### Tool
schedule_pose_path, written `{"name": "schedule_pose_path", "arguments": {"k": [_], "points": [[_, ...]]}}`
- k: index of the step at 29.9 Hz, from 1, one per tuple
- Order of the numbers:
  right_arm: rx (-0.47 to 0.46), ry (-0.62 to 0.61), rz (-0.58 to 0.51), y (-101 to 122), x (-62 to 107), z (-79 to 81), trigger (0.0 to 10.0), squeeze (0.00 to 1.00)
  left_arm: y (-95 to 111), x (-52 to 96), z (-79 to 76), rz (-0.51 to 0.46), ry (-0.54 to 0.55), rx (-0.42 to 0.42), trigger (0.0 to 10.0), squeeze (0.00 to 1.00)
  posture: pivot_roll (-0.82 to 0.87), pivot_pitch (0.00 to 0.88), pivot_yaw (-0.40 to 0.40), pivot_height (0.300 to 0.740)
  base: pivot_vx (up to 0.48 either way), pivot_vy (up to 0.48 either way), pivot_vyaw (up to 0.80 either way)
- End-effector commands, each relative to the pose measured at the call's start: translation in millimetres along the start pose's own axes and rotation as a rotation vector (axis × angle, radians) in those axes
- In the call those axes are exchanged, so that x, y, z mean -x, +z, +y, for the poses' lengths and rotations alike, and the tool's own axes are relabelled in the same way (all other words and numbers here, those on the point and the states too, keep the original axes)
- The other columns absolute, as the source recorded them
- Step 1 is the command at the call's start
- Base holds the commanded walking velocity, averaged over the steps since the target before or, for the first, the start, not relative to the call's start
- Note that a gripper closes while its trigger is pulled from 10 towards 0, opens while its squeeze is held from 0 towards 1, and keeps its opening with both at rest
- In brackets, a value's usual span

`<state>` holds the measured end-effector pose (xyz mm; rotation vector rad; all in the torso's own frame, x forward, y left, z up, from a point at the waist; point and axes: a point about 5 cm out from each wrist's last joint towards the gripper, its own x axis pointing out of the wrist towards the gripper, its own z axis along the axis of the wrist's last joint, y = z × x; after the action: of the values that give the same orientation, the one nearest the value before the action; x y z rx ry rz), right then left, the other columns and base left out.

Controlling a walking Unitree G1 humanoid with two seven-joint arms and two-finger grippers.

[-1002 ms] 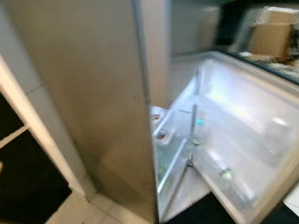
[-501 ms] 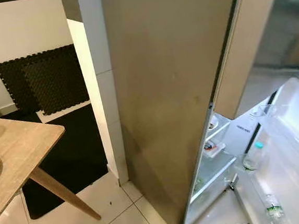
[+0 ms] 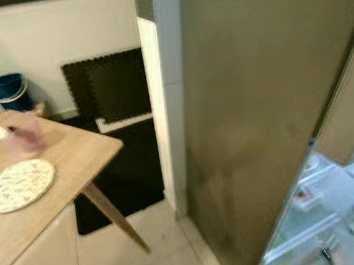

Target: Restocking fridge

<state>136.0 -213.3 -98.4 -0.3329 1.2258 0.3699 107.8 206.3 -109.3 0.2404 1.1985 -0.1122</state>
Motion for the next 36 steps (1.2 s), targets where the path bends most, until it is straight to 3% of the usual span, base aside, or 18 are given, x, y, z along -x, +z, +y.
{"name": "schedule_pose_path", "arguments": {"k": [1,12,36], "points": [[-0.020,0.052,0.009,-4.5,-1.8,10.4,10.0,0.00,2.7,-0.3,0.2,-0.009,0.004,0.007,10.0,0.00,-0.03,0.000,-0.005,0.740,0.000,0.000,0.77],[-0.014,0.080,0.013,-5.7,-1.8,12.9,10.0,0.00,-2.1,-0.1,-4.3,0.004,-0.002,0.013,10.0,0.00,-0.03,0.000,-0.009,0.740,0.000,0.000,0.77],[-0.018,0.143,0.009,-6.0,-3.4,23.6,10.0,0.00,-6.3,1.0,3.5,0.019,0.037,0.032,10.0,0.00,-0.02,0.000,-0.008,0.740,0.000,0.000,0.77]]}}
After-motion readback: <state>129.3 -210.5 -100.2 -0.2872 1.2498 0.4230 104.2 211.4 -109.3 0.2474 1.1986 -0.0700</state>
